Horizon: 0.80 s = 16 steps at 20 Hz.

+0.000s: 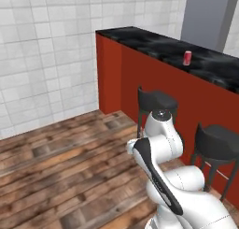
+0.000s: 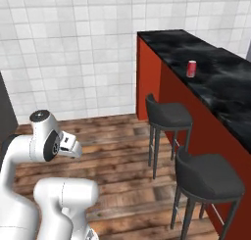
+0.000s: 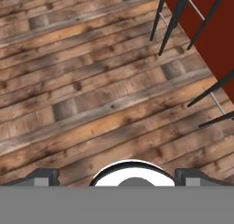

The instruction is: Four empty soda cans are scattered around the kitchen. Gather all the cans and cluster them next to the stove for recycling.

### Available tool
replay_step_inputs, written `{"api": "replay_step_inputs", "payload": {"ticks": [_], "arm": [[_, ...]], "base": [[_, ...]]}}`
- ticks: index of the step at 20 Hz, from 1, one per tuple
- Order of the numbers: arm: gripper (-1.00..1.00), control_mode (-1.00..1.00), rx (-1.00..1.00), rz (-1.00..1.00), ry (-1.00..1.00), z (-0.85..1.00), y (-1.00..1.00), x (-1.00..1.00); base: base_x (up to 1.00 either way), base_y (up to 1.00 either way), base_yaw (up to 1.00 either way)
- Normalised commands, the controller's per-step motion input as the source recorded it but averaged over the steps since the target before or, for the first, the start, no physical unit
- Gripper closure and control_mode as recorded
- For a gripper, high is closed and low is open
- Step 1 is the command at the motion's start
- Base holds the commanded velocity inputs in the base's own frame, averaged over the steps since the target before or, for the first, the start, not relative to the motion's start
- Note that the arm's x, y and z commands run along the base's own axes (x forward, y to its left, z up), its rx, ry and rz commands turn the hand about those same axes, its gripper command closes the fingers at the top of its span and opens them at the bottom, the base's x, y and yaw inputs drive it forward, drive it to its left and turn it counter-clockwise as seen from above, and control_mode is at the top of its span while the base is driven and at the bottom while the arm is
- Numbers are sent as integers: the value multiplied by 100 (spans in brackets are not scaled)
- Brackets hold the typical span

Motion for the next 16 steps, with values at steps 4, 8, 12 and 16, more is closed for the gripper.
{"api": "replay_step_inputs", "payload": {"ticks": [4,8,12,16], "arm": [[-100,100,0,0,0,0,0,0],[-100,100,0,0,0,0,0,0],[-100,100,0,0,0,0,0,0],[-100,100,0,0,0,0,0,0]], "base": [[48,54,-1],[49,54,-2],[49,54,-2],[49,53,-4]]}}
